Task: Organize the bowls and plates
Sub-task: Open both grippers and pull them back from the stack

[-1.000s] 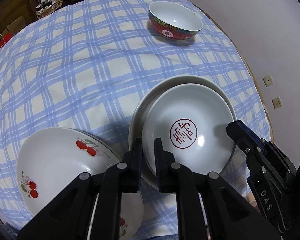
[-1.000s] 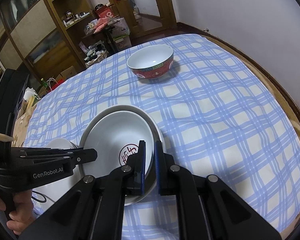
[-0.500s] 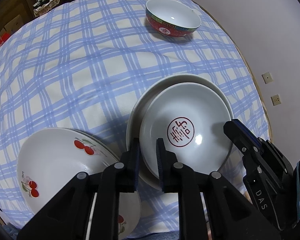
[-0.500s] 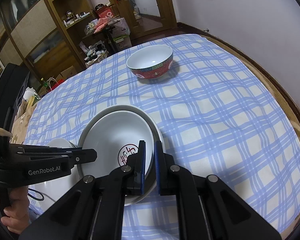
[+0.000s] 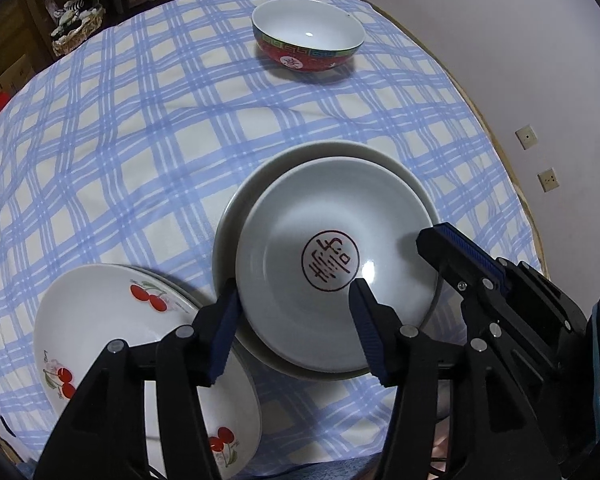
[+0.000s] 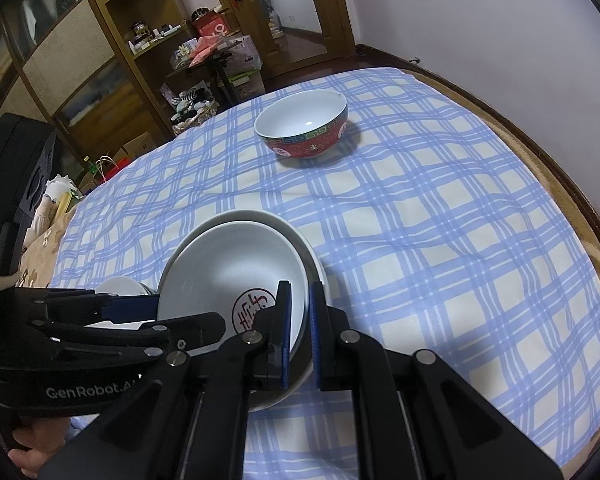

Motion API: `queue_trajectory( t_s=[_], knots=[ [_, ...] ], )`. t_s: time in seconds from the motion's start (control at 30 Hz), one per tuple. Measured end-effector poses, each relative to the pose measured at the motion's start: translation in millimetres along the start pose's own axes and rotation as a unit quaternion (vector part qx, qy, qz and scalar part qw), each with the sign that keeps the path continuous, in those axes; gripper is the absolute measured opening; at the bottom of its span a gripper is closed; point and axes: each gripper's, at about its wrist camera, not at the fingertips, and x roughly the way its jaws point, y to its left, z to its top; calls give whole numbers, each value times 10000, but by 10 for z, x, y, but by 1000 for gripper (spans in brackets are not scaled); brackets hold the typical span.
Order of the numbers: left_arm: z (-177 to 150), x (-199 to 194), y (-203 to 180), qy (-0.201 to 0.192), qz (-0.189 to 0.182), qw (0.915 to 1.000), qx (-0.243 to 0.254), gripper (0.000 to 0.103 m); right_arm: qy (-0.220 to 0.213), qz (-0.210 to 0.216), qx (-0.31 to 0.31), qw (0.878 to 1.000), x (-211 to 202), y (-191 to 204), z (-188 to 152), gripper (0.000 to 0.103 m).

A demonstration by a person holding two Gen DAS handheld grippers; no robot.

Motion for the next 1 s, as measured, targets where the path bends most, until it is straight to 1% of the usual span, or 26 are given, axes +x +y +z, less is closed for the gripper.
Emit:
queue_trajectory(
  t_s=[0.13, 0.37, 0.4, 0.47, 0.53, 0.63, 0.77, 0.9, 0.97, 1.0],
  knots=[
    [-17, -27, -44, -17, 107, 9999, 111, 54, 5, -9, -5, 10000, 2, 6, 10, 10],
    [-42, -71, -66, 6, 136, 9998, 166, 54, -13, -11, -1, 10000, -5, 5, 7, 10],
    [-47, -87, -76, -29, 207, 9996, 200, 56, -33, -18, 5, 10000, -8, 4, 6, 10],
    [-65, -139, -101, -179, 426, 9985, 293, 63, -74, 52, 30, 10000, -15, 6, 31, 10],
    [-72, -177, -108, -281, 542, 9975, 367, 63, -82, 63, 44, 9999, -15, 1, 38, 10],
    [-70, -177, -55, -232, 403, 9986, 244, 63, -56, 104, 83, 9999, 5, -22, 30, 10],
    [-75, -194, -7, -273, 521, 9981, 174, 63, -125, 111, 106, 9998, -22, -37, 35, 10],
    [-76, -286, 75, -409, 441, 9982, -6, 65, -283, 67, 137, 9995, -100, -79, 34, 11],
    [-78, -348, 113, -536, 479, 9974, -57, 71, -346, 77, 196, 9992, -128, -110, 45, 13],
    [-77, -380, 133, -608, 510, 9968, -78, 72, -379, 47, 223, 9990, -141, -123, 49, 21]
  ],
)
